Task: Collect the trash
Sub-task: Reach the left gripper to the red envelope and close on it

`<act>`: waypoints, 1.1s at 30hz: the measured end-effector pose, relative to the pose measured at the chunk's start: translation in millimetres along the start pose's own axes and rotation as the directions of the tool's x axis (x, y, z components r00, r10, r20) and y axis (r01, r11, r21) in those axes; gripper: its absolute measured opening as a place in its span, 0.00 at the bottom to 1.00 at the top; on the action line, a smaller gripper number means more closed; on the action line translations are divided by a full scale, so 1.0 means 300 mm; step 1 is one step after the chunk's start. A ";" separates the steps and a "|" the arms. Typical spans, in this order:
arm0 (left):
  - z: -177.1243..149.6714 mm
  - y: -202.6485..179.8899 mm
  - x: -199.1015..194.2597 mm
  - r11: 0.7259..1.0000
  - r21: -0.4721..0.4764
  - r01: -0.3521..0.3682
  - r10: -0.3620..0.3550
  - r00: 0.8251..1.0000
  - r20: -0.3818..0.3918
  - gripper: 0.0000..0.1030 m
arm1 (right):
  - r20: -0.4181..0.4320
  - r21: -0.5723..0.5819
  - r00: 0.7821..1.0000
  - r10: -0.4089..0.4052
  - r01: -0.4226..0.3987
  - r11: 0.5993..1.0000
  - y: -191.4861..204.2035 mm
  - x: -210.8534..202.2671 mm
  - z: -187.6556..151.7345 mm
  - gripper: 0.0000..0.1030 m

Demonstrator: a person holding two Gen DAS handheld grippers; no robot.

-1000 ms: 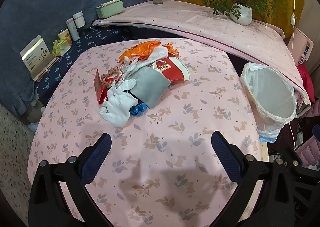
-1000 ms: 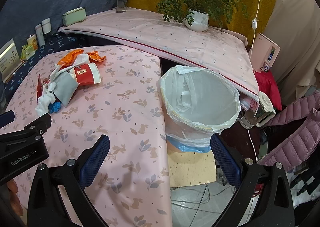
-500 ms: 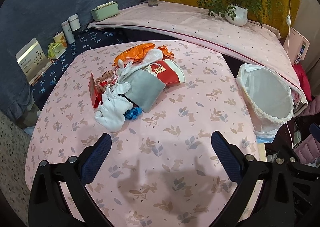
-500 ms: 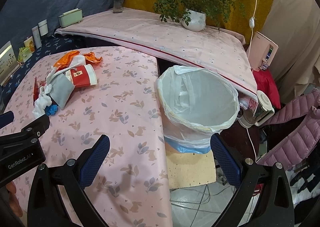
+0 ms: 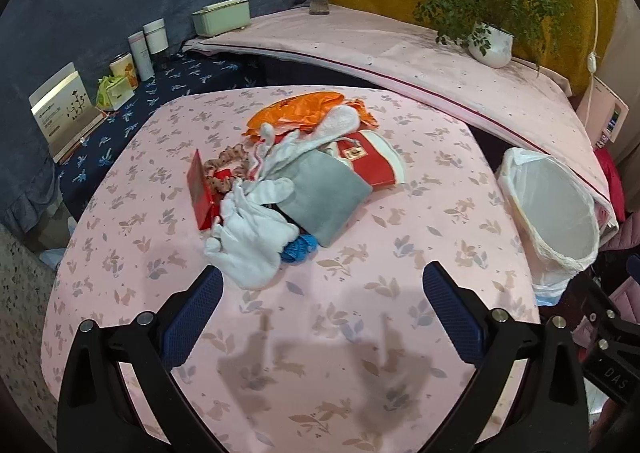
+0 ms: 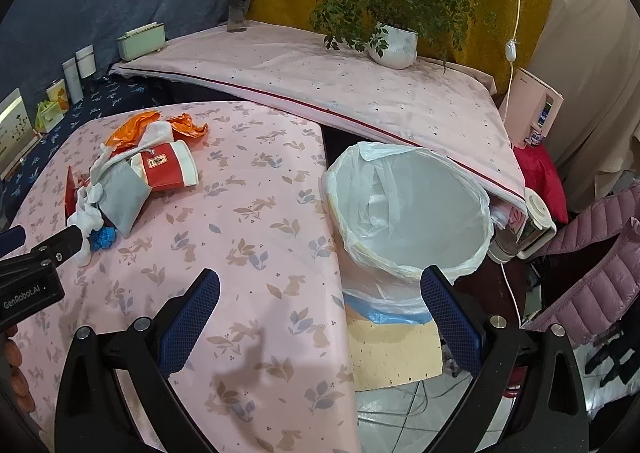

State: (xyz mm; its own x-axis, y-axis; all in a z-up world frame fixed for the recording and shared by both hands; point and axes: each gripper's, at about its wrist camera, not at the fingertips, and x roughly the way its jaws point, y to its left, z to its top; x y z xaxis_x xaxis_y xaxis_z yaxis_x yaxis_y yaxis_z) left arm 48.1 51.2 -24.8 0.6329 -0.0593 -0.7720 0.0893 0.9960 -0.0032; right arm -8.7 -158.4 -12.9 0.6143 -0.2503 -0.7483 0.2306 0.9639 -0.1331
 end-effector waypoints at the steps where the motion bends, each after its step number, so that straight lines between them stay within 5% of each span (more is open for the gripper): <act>1: 0.009 0.022 0.012 1.000 -0.008 -0.014 0.014 1.000 0.002 0.93 | 0.001 -0.004 1.000 0.003 -0.003 1.000 0.010 0.006 0.007 0.93; 18: 0.175 0.417 0.280 0.973 -0.217 -0.081 0.071 0.996 -0.051 0.88 | 0.019 -0.116 0.980 0.196 -0.192 0.974 0.379 0.128 0.204 0.93; 26: 0.185 0.471 0.388 0.971 -0.240 -0.019 -0.006 0.995 -0.102 0.58 | 0.014 -0.145 0.961 0.276 -0.271 0.952 0.565 0.200 0.294 0.88; 30: 0.180 0.497 0.414 0.964 -0.263 0.026 -0.057 0.992 -0.110 0.23 | -0.006 -0.166 0.951 0.310 -0.307 0.937 0.650 0.234 0.318 0.77; 33: 0.172 0.517 0.420 0.957 -0.286 0.049 -0.084 0.990 -0.110 0.09 | -0.030 -0.183 0.940 0.341 -0.341 0.922 0.709 0.258 0.324 0.68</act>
State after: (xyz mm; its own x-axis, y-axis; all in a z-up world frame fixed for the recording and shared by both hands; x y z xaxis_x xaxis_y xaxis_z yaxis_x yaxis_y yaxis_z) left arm 181.3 194.8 -89.7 0.5351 -0.1348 -0.8340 -0.1031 0.9694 -0.2229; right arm 161.3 18.4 -35.8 0.6334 0.0964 -0.7678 -0.1345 0.9908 0.0134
